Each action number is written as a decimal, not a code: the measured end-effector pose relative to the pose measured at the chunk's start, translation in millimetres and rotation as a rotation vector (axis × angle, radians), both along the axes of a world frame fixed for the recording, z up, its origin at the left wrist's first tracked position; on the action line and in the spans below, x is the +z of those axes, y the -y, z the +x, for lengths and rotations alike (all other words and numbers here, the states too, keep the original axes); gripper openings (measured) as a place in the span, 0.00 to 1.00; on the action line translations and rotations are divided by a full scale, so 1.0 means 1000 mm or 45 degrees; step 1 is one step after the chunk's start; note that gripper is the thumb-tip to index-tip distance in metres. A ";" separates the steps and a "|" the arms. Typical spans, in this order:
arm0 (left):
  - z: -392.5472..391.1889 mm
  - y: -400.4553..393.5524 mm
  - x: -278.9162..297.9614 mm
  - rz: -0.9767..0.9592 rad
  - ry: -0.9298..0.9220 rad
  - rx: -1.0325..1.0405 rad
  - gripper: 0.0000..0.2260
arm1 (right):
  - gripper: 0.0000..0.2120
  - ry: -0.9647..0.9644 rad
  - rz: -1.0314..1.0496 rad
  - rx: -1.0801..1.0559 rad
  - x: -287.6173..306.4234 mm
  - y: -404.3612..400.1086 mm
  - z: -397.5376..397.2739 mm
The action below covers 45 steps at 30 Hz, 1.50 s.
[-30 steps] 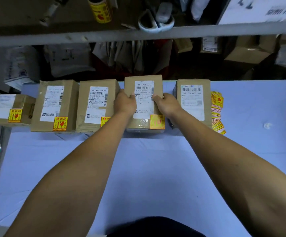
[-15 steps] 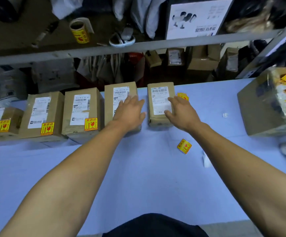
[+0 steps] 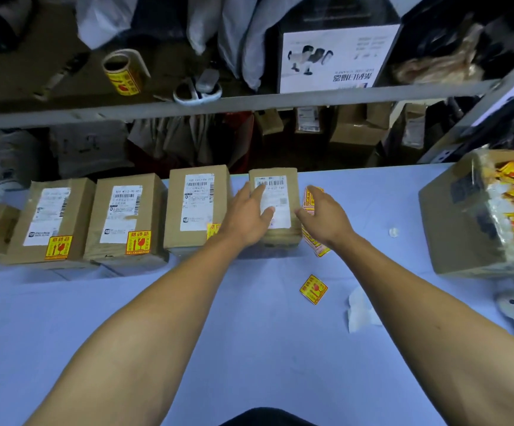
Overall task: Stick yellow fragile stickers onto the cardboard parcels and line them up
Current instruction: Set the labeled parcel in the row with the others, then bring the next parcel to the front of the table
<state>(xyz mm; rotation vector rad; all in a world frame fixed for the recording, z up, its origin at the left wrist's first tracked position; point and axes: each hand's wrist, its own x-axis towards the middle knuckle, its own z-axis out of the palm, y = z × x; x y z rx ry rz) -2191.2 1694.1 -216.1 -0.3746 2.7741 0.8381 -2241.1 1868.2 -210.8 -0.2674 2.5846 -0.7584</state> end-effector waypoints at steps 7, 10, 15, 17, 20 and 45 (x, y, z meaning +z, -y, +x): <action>-0.035 -0.006 -0.025 0.196 -0.008 0.454 0.37 | 0.31 0.278 -0.373 -0.364 -0.029 0.015 -0.030; -0.047 -0.010 -0.037 0.355 0.098 0.629 0.39 | 0.32 0.398 -0.467 -0.468 -0.042 0.025 -0.036; -0.047 -0.013 -0.055 0.539 0.086 0.716 0.29 | 0.26 0.407 -0.487 -0.349 -0.060 0.037 -0.030; -0.047 -0.013 -0.054 0.554 0.070 0.707 0.26 | 0.24 0.390 -0.525 -0.349 -0.062 0.040 -0.028; -0.044 -0.014 -0.050 0.592 0.069 0.714 0.24 | 0.31 0.430 -0.550 -0.378 -0.060 0.042 -0.025; 0.188 -0.055 -0.029 0.583 0.131 0.726 0.25 | 0.25 0.518 -0.503 -0.358 -0.052 -0.005 0.206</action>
